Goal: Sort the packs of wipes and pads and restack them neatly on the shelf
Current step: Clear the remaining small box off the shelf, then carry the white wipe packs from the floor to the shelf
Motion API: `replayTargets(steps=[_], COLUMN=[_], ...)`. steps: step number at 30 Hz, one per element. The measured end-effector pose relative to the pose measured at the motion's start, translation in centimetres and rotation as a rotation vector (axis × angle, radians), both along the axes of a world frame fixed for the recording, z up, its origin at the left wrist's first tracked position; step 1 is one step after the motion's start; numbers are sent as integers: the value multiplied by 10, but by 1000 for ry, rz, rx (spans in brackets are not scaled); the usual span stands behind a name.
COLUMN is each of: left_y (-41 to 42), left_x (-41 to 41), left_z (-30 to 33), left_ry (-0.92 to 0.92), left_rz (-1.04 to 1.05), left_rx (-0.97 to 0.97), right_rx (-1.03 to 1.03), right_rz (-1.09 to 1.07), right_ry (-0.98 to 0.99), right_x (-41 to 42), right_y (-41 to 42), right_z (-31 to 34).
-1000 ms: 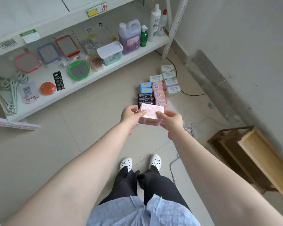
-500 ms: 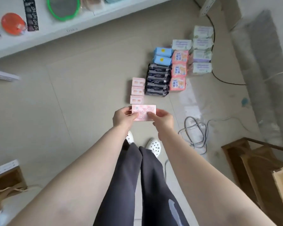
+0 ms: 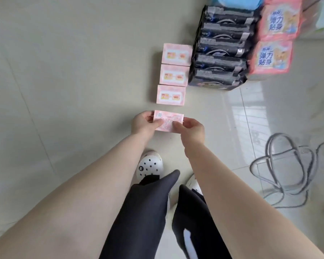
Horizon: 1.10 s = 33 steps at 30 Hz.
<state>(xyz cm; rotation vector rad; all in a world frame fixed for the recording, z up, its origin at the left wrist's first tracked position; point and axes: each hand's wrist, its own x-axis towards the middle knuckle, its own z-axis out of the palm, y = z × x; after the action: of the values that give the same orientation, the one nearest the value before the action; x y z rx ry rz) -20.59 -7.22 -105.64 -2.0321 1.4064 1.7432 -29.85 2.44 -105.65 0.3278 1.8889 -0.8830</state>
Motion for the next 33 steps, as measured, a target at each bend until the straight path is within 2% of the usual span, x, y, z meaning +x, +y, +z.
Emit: replayTargets(steps=[8,13,16,19,22,26,29,33], left_y=[-6,-8,-4,2,10,18,19,15], left_x=[-8,-13,-13,-12,-15,-28,-42,-87], left_z=[-38,-37,-16,30,94,205,296,413], left_ry=[19,-19,-126,-215,-195,-126,-87,-60], left_rz=[-40,-83,-149,-188,-228,-337,-542,-1033], left_rx=[-46,-41,-42,-51,-39,-65,-131,-277], right_rx=[-1,-14,34,75,72,45,75,166], right_rz=[20,81,130,168,200,314,455,632], right_ry=[30,-39,-73,-57,-51,17,119,290], right_x=[-4,-14,-19,-24,-32,-56,-78,-112], right_y=[-10,-14,-10,-4,2,13,29,62], right_z=[-41,-33,-9,32,93,207,306,426])
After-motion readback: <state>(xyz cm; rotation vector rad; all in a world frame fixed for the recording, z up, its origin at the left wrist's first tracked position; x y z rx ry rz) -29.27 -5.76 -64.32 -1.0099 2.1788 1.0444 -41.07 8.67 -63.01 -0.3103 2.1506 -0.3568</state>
